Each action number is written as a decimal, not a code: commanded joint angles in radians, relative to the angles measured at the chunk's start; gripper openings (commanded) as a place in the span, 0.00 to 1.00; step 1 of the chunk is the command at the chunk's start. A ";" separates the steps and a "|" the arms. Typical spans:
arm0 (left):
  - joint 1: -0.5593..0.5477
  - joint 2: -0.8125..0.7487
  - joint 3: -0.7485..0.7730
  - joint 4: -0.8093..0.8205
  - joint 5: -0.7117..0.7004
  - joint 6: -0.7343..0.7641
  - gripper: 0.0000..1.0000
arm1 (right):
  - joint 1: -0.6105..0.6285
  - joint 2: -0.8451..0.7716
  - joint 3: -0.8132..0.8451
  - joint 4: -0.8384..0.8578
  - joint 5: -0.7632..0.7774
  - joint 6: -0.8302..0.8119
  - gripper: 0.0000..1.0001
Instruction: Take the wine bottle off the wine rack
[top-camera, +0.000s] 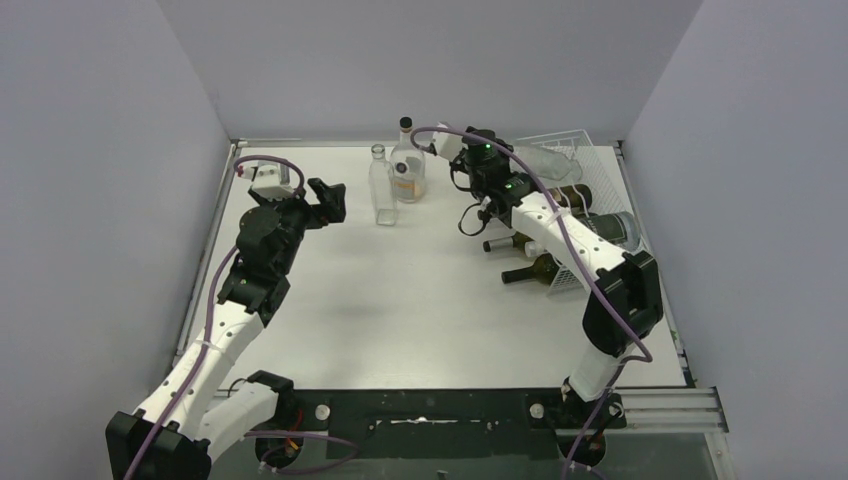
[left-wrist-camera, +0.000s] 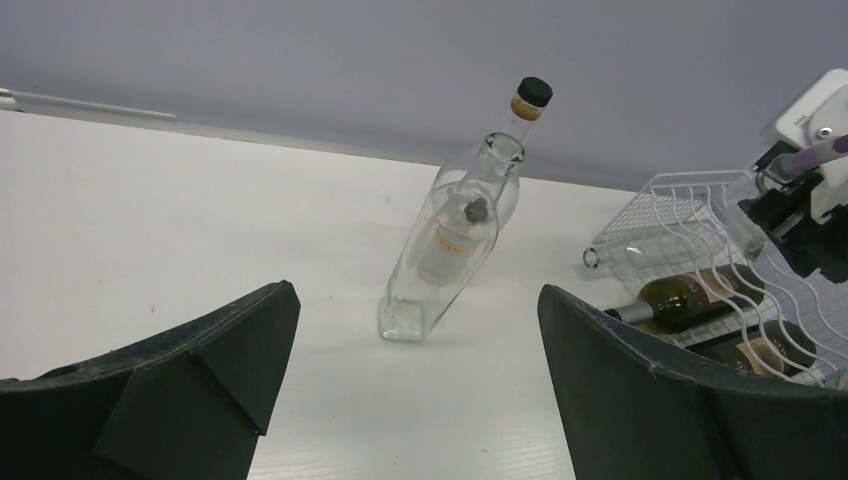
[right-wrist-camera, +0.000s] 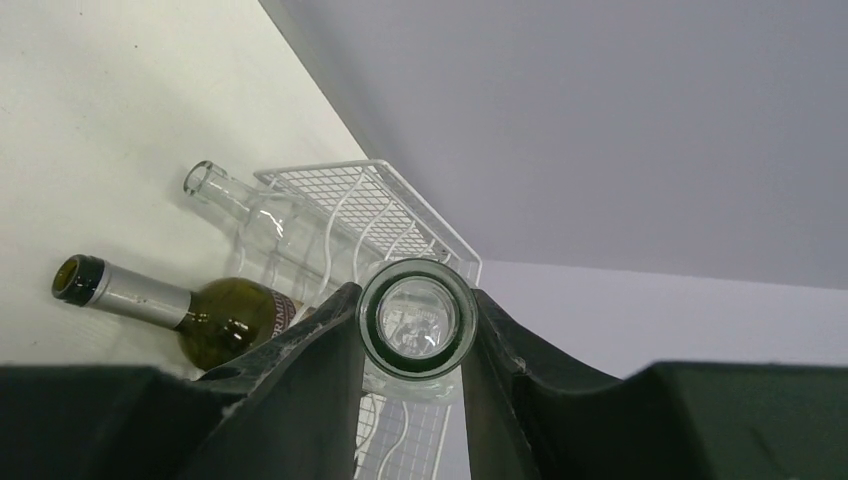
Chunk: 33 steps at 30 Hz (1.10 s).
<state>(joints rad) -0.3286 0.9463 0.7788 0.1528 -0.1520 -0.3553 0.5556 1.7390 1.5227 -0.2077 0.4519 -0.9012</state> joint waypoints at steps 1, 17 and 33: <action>-0.006 -0.009 0.026 0.039 0.008 0.005 0.92 | 0.021 -0.121 0.035 0.012 0.057 0.084 0.00; -0.003 -0.002 0.027 0.033 0.000 0.001 0.93 | 0.117 -0.160 0.251 -0.188 -0.249 0.507 0.00; -0.003 -0.004 0.030 0.032 0.015 -0.002 0.93 | 0.128 0.007 0.319 0.018 -0.419 0.881 0.00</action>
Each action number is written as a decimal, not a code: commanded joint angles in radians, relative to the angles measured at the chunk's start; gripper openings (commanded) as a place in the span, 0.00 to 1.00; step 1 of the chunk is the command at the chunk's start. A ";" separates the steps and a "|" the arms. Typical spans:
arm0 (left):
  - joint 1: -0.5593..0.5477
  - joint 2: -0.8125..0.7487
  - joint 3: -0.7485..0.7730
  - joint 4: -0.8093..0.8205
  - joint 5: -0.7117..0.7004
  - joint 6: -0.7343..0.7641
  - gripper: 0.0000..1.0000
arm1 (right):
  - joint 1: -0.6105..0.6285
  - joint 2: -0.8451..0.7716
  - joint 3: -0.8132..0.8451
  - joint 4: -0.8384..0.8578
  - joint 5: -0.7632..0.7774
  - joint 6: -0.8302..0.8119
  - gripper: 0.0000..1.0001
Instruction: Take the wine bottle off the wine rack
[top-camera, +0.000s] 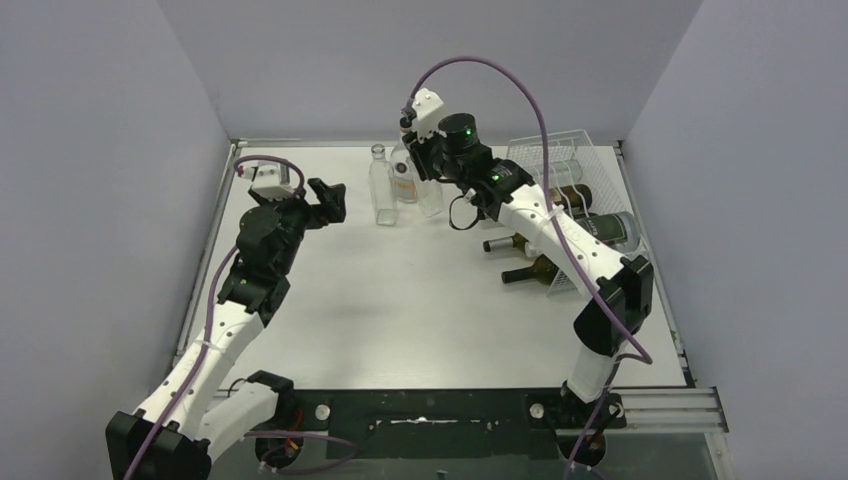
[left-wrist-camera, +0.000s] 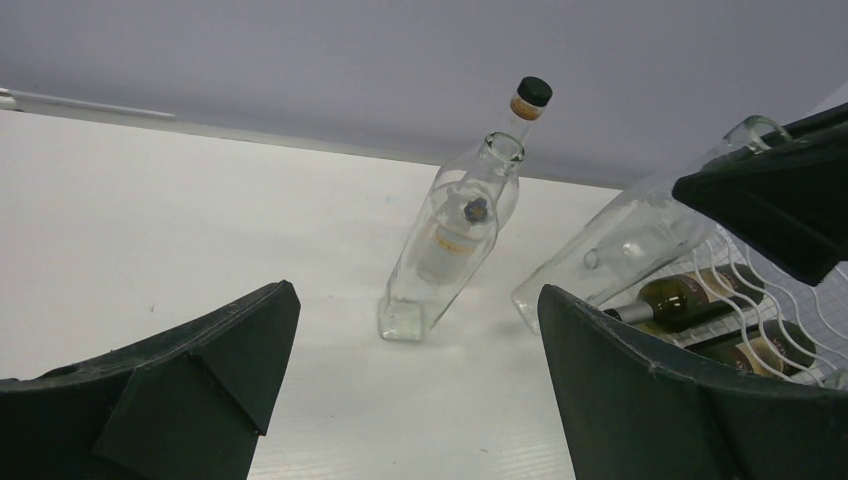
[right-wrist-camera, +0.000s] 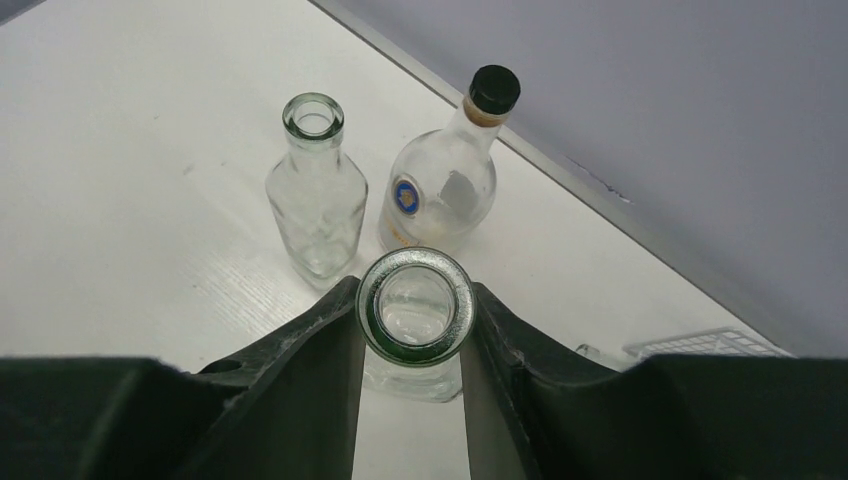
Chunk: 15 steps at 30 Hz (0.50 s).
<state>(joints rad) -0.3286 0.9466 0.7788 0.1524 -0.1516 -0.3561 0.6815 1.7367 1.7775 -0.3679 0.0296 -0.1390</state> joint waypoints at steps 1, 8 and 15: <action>-0.003 -0.007 0.030 0.032 0.013 -0.001 0.93 | 0.005 0.021 0.069 0.186 0.014 0.137 0.00; -0.002 -0.010 0.036 0.017 -0.018 0.003 0.93 | 0.065 0.078 0.099 0.175 0.002 0.155 0.00; 0.002 -0.026 0.072 -0.110 -0.333 -0.037 0.88 | 0.122 0.103 0.068 0.258 -0.036 0.170 0.00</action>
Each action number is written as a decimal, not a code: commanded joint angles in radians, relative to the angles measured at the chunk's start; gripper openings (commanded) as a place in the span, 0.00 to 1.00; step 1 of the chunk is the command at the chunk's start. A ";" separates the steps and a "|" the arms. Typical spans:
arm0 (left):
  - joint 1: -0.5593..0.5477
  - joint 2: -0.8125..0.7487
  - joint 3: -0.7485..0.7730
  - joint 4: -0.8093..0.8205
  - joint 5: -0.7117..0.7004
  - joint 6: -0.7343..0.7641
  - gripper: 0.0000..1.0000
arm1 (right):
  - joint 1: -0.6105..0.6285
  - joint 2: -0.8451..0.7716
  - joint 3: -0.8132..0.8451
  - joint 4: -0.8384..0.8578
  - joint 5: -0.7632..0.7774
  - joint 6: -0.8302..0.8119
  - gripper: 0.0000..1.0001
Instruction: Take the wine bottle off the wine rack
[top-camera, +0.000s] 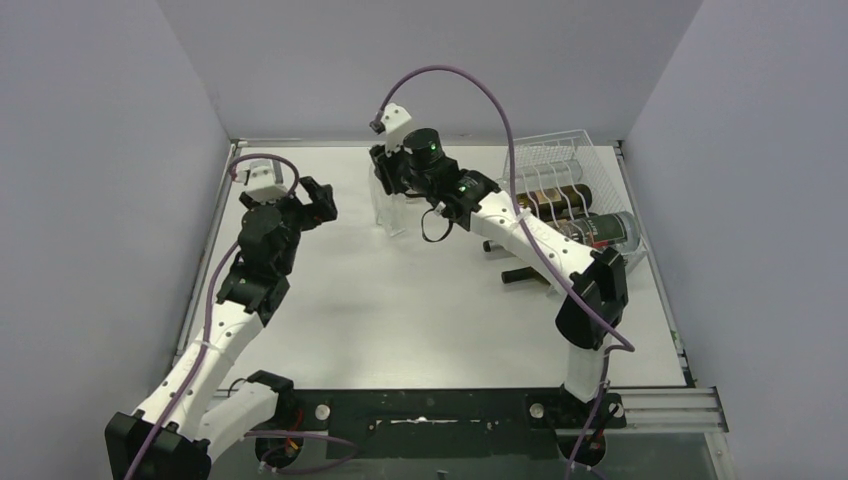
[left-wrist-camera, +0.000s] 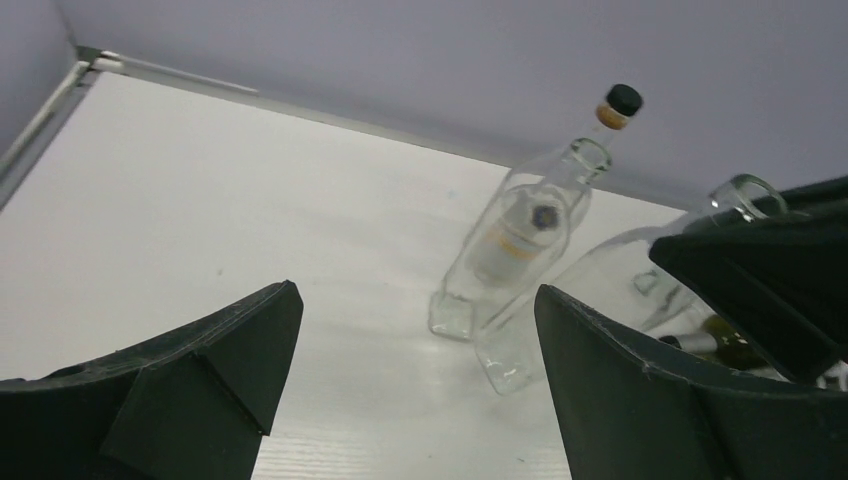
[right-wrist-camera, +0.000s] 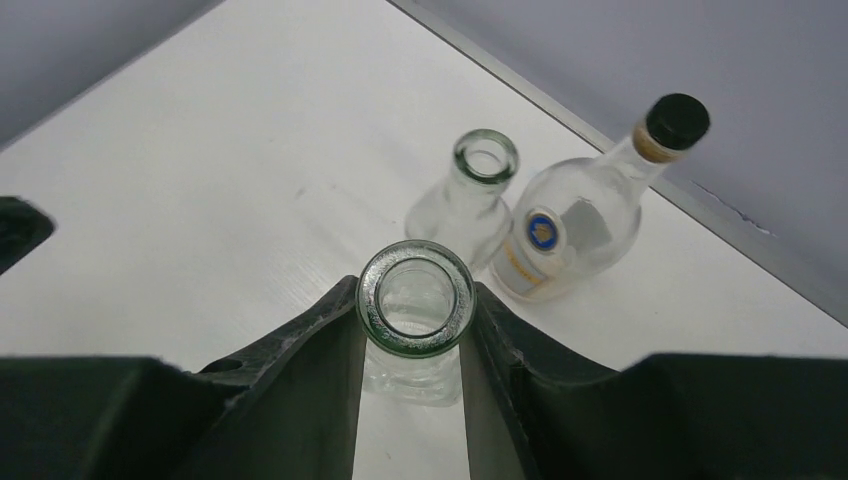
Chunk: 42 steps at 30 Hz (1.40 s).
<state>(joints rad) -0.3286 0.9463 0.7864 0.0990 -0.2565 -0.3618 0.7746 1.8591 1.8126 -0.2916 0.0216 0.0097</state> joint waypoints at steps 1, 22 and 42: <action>0.004 -0.032 0.063 -0.069 -0.288 -0.046 0.88 | 0.032 -0.009 0.038 0.188 -0.035 0.017 0.00; 0.025 -0.141 0.003 -0.009 -0.339 -0.047 0.88 | 0.052 0.255 0.311 0.144 -0.075 0.025 0.00; 0.024 -0.146 0.002 -0.004 -0.316 -0.042 0.88 | 0.031 0.338 0.349 0.164 -0.064 0.115 0.06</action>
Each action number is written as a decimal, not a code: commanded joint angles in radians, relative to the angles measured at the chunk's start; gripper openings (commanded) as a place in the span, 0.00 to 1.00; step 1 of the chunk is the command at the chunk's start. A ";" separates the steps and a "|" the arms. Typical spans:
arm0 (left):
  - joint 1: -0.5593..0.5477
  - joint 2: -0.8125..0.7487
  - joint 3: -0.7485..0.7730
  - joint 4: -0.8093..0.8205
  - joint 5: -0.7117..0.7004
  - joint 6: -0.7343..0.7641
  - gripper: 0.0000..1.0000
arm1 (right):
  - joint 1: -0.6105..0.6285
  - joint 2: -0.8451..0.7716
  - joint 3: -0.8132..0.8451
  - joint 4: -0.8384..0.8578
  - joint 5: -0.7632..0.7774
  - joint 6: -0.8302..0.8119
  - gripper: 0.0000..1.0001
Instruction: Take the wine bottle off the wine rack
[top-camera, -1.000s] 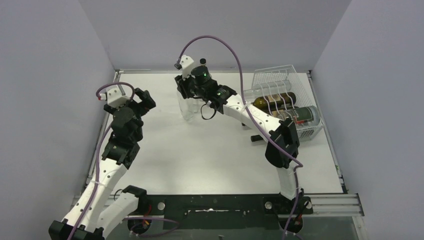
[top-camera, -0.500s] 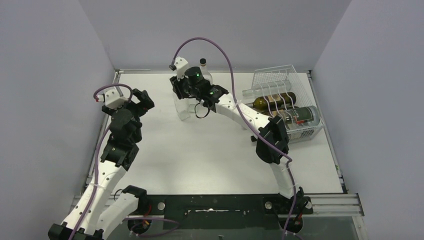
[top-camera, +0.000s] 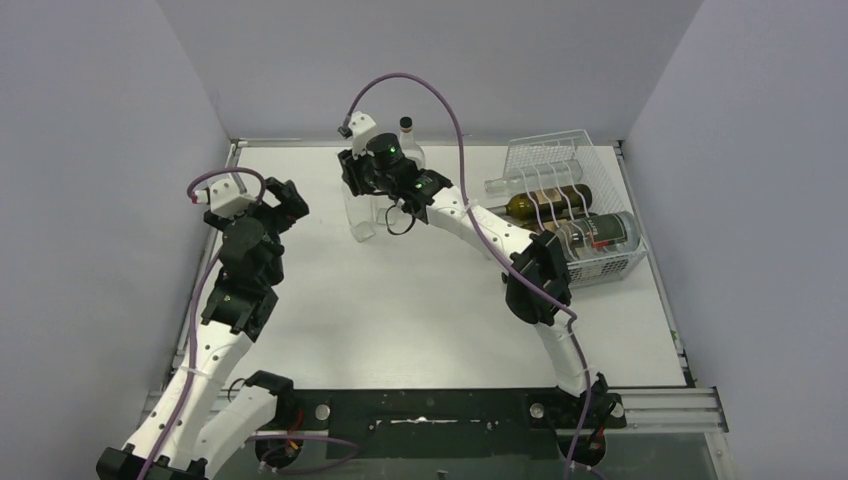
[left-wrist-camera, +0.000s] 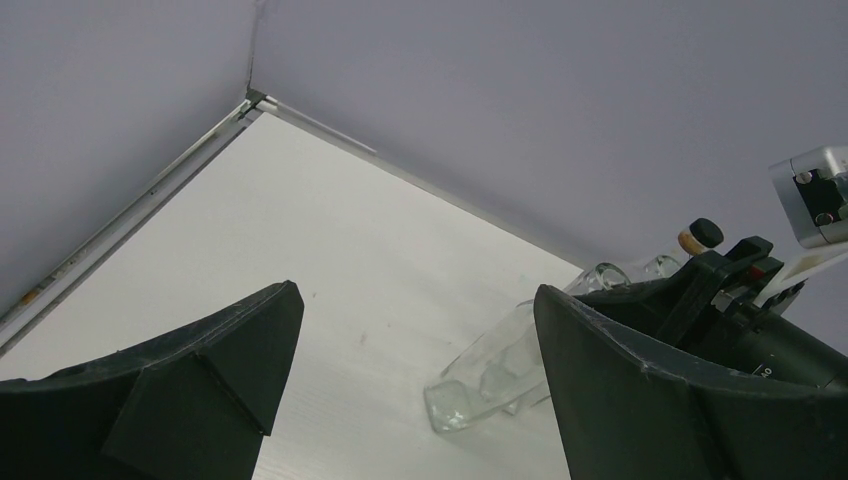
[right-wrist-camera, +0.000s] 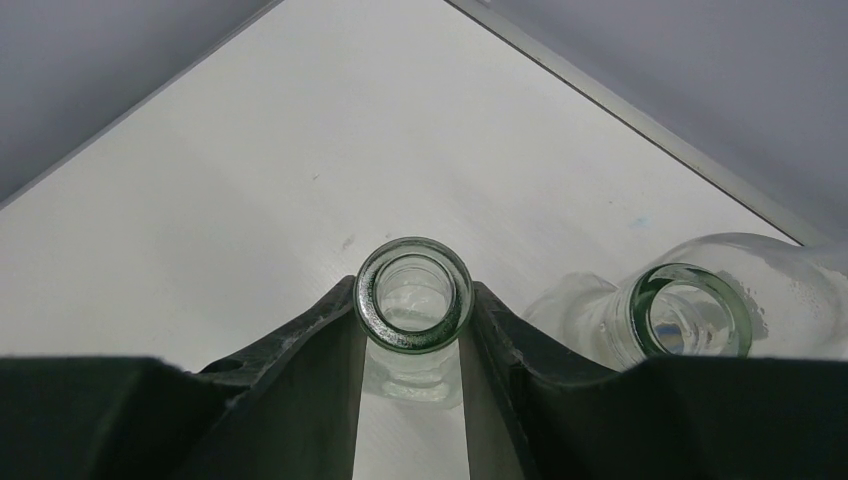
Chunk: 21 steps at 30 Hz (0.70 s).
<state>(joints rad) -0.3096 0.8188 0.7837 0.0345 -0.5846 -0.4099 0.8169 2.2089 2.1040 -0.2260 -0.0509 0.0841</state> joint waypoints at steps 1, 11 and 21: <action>0.006 -0.018 0.005 0.061 0.012 0.006 0.88 | -0.012 -0.011 0.057 0.098 0.006 0.041 0.08; 0.006 -0.019 0.003 0.062 0.021 0.006 0.88 | -0.009 -0.030 0.059 0.082 -0.005 0.017 0.66; 0.005 -0.017 0.002 0.065 0.027 0.006 0.88 | 0.026 -0.098 0.082 0.026 0.001 -0.018 0.82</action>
<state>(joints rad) -0.3077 0.8177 0.7803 0.0422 -0.5694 -0.4103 0.8192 2.2105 2.1448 -0.2199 -0.0563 0.0887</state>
